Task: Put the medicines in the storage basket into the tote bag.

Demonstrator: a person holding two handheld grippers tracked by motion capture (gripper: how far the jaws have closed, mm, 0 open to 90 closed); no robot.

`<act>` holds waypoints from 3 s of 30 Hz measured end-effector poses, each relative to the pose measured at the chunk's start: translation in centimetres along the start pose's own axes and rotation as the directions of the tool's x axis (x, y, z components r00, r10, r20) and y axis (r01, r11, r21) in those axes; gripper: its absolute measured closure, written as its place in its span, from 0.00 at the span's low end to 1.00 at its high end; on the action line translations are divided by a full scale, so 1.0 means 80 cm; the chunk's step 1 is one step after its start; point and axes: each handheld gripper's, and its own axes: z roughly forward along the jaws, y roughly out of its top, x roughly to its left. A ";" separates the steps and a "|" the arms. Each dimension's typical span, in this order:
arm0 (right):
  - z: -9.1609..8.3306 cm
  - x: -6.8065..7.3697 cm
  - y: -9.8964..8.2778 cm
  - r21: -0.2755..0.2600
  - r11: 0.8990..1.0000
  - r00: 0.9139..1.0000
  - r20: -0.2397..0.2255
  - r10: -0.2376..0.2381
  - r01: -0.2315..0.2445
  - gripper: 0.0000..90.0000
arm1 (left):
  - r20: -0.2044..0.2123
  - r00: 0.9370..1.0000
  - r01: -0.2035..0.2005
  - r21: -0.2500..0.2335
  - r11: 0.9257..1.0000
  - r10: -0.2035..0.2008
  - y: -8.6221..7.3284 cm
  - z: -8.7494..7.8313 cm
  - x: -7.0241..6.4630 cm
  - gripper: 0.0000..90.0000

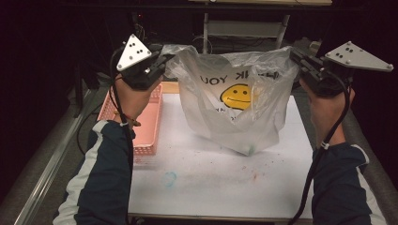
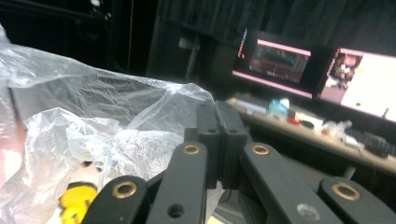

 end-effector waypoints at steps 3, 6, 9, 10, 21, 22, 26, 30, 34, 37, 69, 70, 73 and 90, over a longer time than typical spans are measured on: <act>0.009 -0.007 -0.015 0.034 0.999 1.000 0.019 0.013 -0.014 1.00 | 0.004 1.000 0.005 0.014 1.000 -0.005 -0.006 0.014 -0.005 0.92; 0.014 -0.016 -0.027 0.058 0.998 0.999 0.046 0.024 -0.027 1.00 | -0.008 1.000 -0.003 0.026 1.000 0.003 -0.009 0.027 -0.011 0.85; 0.019 -0.026 -0.034 0.079 0.996 0.997 0.079 0.025 -0.031 1.00 | -0.005 1.000 0.000 0.036 0.999 0.000 -0.011 0.037 -0.016 0.73; 0.020 -0.029 -0.037 0.089 0.995 0.996 0.086 0.025 -0.033 1.00 | -0.001 1.000 -0.004 0.036 0.999 0.004 -0.011 0.040 -0.018 0.69; 0.036 -0.048 -0.063 0.168 0.985 0.988 0.151 0.023 -0.049 1.00 | -0.065 0.997 0.041 0.039 0.998 -0.038 -0.029 0.043 -0.018 0.32; 0.036 -0.050 -0.064 0.173 0.984 0.987 0.160 0.025 -0.053 1.00 | -0.063 0.997 0.049 0.039 0.998 -0.047 -0.030 0.042 -0.017 0.31; 0.038 -0.055 -0.069 0.187 0.981 0.983 0.180 0.021 -0.055 1.00 | -0.045 0.998 0.055 0.050 0.997 -0.053 -0.040 0.038 -0.019 0.30; 0.039 -0.060 -0.073 0.204 0.977 0.982 0.189 0.020 -0.059 1.00 | -0.007 0.999 0.039 0.079 0.996 -0.039 -0.056 0.033 -0.031 0.30; 0.044 -0.063 -0.080 0.232 0.971 0.977 0.211 0.013 -0.063 1.00 | 0.033 0.999 0.005 0.092 0.996 -0.008 -0.072 0.026 -0.051 0.30; 0.048 -0.069 -0.086 0.253 0.965 0.974 0.225 0.013 -0.071 1.00 | 0.071 0.997 -0.016 0.108 0.994 0.008 -0.083 0.027 -0.066 0.30; 0.024 -0.034 -0.076 0.174 0.985 0.996 0.091 -0.004 -0.012 0.75 | 0.145 0.984 -0.136 0.222 0.966 0.105 -0.132 0.011 -0.096 0.30; 0.022 -0.033 -0.074 0.169 0.985 0.996 0.086 -0.004 -0.011 0.75 | 0.143 0.983 -0.142 0.223 0.964 0.111 -0.132 0.008 -0.096 0.30; 0.018 -0.029 -0.071 0.155 0.988 0.997 0.072 -0.003 -0.009 0.69 | 0.138 0.982 -0.158 0.230 0.960 0.128 -0.136 -0.003 -0.095 0.28; -0.019 0.042 -0.066 0.069 0.992 0.994 0.026 -0.103 0.101 0.34 | 0.120 0.979 -0.191 0.245 0.951 0.165 -0.172 -0.063 -0.094 0.23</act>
